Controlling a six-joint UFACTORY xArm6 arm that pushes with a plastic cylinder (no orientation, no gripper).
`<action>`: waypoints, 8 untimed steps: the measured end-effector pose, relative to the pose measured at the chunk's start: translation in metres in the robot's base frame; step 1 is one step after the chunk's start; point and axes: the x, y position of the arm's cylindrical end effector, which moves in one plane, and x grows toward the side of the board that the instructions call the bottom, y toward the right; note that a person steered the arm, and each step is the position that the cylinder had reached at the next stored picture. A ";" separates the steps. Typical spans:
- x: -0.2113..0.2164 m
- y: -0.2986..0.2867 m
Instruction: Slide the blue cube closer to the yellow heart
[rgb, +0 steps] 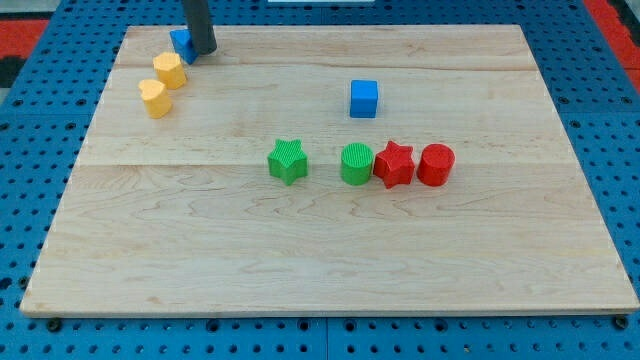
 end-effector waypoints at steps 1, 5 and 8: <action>0.000 -0.001; 0.067 0.227; 0.089 0.199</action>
